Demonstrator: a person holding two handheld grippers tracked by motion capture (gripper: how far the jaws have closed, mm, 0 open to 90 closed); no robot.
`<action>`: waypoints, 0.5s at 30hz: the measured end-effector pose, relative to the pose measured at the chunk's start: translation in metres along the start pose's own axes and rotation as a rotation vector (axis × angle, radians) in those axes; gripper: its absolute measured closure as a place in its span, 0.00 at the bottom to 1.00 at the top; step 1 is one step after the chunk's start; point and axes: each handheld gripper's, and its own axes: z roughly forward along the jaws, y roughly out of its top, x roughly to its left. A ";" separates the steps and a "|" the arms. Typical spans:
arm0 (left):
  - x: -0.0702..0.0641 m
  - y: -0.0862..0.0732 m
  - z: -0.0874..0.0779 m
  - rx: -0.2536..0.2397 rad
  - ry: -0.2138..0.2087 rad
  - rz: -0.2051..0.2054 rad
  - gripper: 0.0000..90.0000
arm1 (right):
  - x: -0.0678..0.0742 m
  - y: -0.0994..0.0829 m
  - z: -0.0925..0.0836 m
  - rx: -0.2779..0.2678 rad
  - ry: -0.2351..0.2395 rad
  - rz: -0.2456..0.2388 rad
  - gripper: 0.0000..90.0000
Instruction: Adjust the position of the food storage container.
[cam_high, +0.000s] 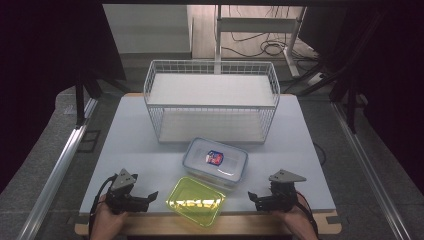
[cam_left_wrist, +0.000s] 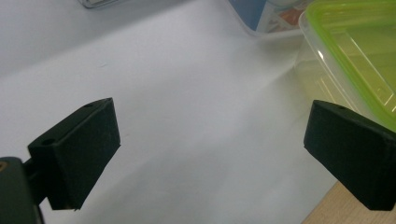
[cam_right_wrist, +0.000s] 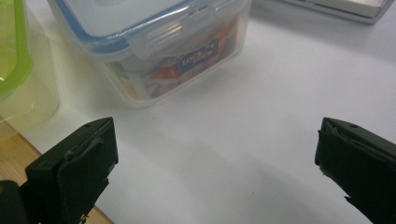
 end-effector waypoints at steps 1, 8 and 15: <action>0.000 0.000 0.000 -0.001 0.003 0.002 0.04 | 0.001 0.000 0.000 0.006 0.002 -0.005 0.00; -0.003 0.005 -0.003 -0.017 -0.038 -0.033 0.02 | 0.007 0.003 -0.002 0.011 0.012 0.000 0.00; -0.015 0.018 -0.013 -0.072 -0.110 -0.032 0.16 | 0.005 0.003 -0.002 0.019 0.009 0.015 0.00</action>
